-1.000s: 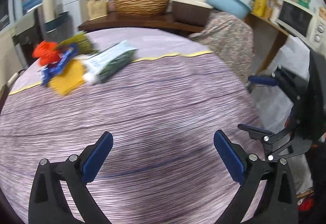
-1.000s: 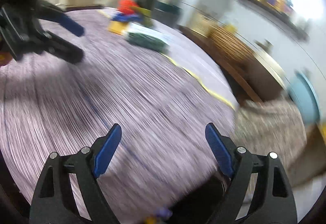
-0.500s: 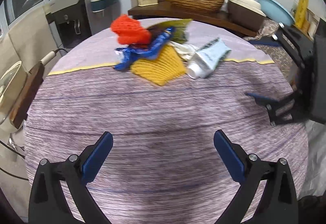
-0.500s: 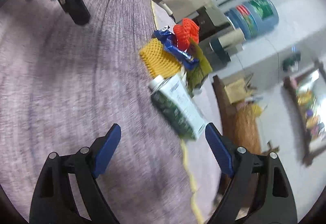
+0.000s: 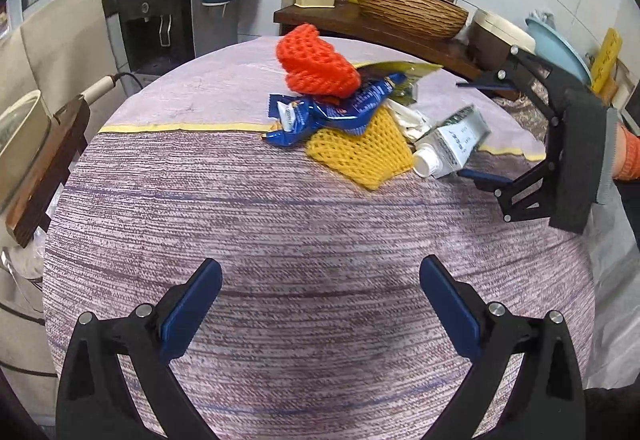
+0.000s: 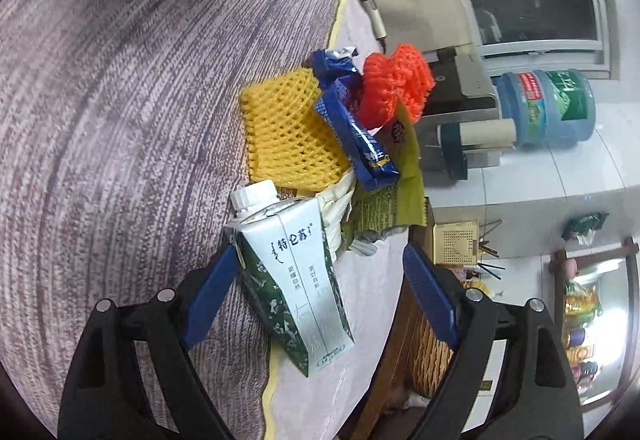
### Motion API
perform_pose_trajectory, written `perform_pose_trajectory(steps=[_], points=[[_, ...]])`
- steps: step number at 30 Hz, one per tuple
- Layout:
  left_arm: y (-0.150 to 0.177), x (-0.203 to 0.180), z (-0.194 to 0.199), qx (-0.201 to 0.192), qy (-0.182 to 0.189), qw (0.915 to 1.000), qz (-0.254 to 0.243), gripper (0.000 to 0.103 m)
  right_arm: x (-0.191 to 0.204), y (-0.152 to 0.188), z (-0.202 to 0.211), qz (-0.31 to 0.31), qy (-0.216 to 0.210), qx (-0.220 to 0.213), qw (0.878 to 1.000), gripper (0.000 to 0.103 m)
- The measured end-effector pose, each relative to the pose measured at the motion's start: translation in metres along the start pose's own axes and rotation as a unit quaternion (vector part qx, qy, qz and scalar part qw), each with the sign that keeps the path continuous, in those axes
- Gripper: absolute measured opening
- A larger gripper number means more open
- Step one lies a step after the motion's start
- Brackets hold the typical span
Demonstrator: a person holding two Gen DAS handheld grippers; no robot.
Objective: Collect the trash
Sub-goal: 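Grasp the milk carton with the right tool while the left tool grasps the orange foam net, then carry the carton and orange net to the bin and open both tools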
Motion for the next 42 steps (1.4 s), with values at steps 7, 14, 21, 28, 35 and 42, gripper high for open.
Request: perform_pose_trajectory(steps=[7,14,21,28,35,42], points=[[-0.020,0.007,-0.008,-0.013,0.030,0.9986,0.042,0.098,-0.002,0.011,-0.027,-0.018,-0.049,0.023,0.998,0.070],[-0.067,0.022,-0.026,-0.042,0.034,0.9944,0.090,0.098,-0.004,0.019,-0.040,-0.044,-0.041,0.024,0.998,0.053],[-0.118,0.028,-0.057,-0.064,0.034,0.9900,0.121,0.098,0.000,0.017,-0.021,-0.047,-0.006,0.011,0.999,0.051],[-0.133,0.019,-0.098,-0.034,0.009,0.9934,0.109,0.076,0.003,0.016,0.010,-0.068,0.009,0.005,0.998,0.051],[-0.118,0.008,-0.100,-0.021,0.013,0.9943,0.104,0.026,0.008,0.023,0.034,-0.102,0.018,0.003,0.995,0.051],[-0.103,-0.013,-0.056,-0.048,0.034,0.9943,0.090,0.023,0.016,0.026,0.064,-0.134,0.026,-0.006,0.991,0.051]])
Point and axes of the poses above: each gripper's, at about its wrist camera, not at the fingertips, and z roughly against the way its jaws point, x to its left, y to its underside, the point moved 10 cm from there along -z, roughly the way its jaws point, and after that the axes turned 9 degrees about -x, right-handed, at the moved point
